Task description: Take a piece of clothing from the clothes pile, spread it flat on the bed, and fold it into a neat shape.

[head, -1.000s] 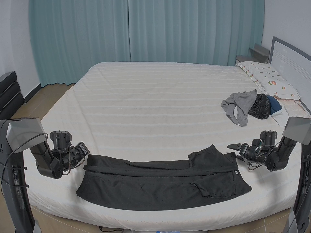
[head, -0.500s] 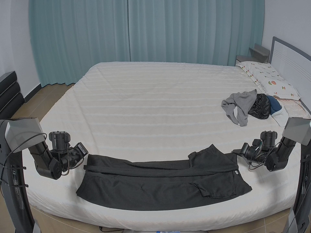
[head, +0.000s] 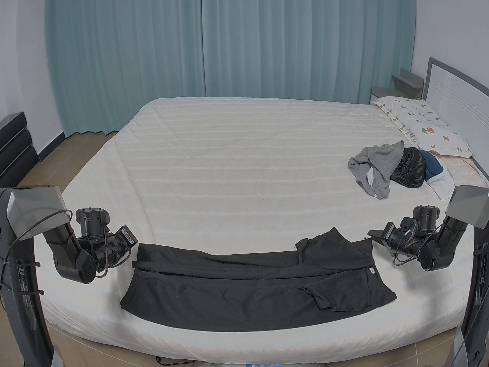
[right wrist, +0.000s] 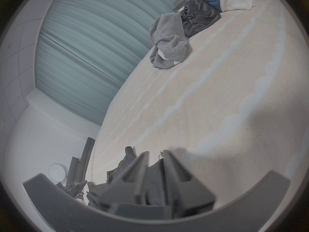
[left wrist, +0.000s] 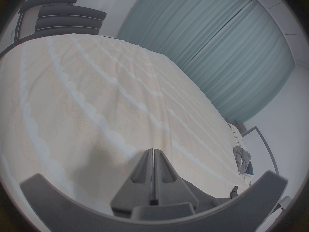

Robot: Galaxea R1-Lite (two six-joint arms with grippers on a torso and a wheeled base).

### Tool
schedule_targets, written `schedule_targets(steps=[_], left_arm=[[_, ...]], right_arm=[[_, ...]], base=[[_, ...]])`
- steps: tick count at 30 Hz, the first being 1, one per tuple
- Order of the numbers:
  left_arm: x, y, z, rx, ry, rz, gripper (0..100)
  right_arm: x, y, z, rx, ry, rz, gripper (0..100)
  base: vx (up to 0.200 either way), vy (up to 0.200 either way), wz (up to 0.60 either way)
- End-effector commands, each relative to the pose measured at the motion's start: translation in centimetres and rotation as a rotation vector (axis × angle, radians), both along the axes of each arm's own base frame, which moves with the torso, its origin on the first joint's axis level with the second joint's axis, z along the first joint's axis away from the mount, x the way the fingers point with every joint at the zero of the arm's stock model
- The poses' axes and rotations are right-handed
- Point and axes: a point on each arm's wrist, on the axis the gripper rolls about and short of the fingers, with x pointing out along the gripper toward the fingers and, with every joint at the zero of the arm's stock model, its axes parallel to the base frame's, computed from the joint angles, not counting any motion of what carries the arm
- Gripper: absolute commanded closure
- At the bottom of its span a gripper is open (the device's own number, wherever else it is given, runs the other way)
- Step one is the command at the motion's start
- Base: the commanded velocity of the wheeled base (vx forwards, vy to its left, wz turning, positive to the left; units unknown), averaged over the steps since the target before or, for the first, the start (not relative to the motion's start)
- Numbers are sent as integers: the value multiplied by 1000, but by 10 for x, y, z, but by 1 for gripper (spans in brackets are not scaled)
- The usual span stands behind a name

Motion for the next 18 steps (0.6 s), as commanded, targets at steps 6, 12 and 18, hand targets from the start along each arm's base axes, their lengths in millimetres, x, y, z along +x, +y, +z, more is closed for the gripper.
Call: schedule_targets(steps=[6,12,18], left_arm=[[-3,6,2,-39,0,17,100],[-4,8,7,-79,-5,6,100],[-4,8,2,-80,8,7,100]], right_arm=[[-8,7,32,-2,-71,22,0],[-15,40,51,-6,-79,119,0],[-14,60,42,-61,-29,220,0]], base=[[0,0,0],[0,0,0],[0,0,0]])
